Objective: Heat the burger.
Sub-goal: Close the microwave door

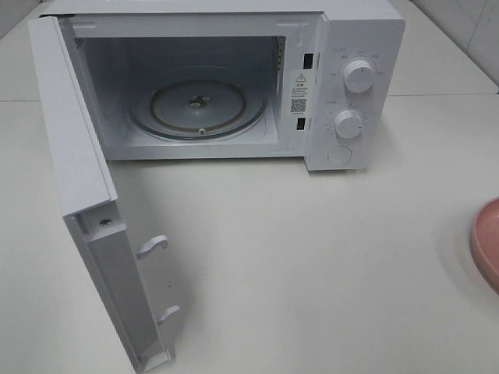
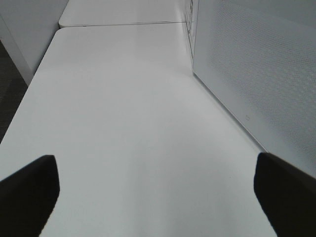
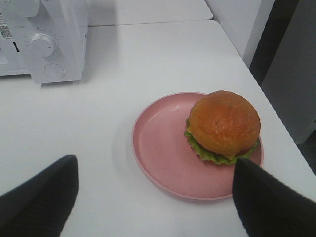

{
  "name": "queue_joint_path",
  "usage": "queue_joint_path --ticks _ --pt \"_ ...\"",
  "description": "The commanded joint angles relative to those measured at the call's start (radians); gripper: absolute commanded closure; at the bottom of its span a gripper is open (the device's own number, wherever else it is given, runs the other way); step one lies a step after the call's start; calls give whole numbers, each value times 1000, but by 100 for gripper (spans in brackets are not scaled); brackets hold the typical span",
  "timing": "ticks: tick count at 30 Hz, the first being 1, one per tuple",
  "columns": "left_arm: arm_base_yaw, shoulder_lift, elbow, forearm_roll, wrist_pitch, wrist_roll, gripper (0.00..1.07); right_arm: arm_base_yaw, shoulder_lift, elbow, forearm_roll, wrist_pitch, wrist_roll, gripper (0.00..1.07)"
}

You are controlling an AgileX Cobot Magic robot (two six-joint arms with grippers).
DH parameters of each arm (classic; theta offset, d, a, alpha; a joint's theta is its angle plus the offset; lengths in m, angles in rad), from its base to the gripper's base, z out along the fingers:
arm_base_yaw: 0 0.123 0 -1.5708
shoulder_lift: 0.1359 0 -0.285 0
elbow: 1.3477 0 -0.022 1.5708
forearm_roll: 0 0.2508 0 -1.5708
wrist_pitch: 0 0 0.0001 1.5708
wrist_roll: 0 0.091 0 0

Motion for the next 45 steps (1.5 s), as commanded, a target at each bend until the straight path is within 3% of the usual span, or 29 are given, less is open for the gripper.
queue_joint_path --ticks 1,10,17,21,24,26,29,31,32,33,34,35,36,37,38,40,45 --pt "4 -17 3 -4 -13 -6 2 -6 -30 1 4 -6 -14 31" --pt "4 73 -17 -1 -45 4 2 -6 -30 1 4 -6 -14 31" --pt "3 222 -52 -8 -343 19 2 -6 -30 1 4 -6 -14 31" --pt "3 281 24 -20 -575 28 4 -6 -30 1 4 -6 -14 31" --pt "3 295 44 -21 -631 28 4 -6 -30 1 4 -6 -14 31" --pt "3 367 140 -20 -840 28 6 -6 -30 1 4 -6 -14 31" --pt "3 386 155 -20 -900 28 7 -6 -30 1 4 -6 -14 31" --pt "3 463 208 -13 -1087 28 14 -6 -30 1 4 -6 -14 31" --pt "3 463 208 -13 -1087 28 14 -6 -30 1 4 -6 -14 31" --pt "3 517 242 -10 -1207 23 25 -6 -30 1 4 -6 -14 31" --pt "3 584 279 -11 -1337 -7 43 -6 -30 1 4 -6 -14 31" --pt "3 584 279 -11 -1337 -7 43 -6 -30 1 4 -6 -14 31" --pt "3 613 295 -11 -1383 -24 53 -6 -30 1 4 -6 -14 31" --pt "3 688 317 -10 -1478 -69 75 -6 -30 1 4 -6 -14 31" --pt "3 688 317 -10 -1478 -69 75 -6 -30 1 4 -6 -14 31" --pt "3 791 334 3 -1599 -116 106 -6 -30 1 4 -6 -14 31" --pt "3 907 334 80 -1683 -127 106 -6 -30 1 4 -6 -14 31"
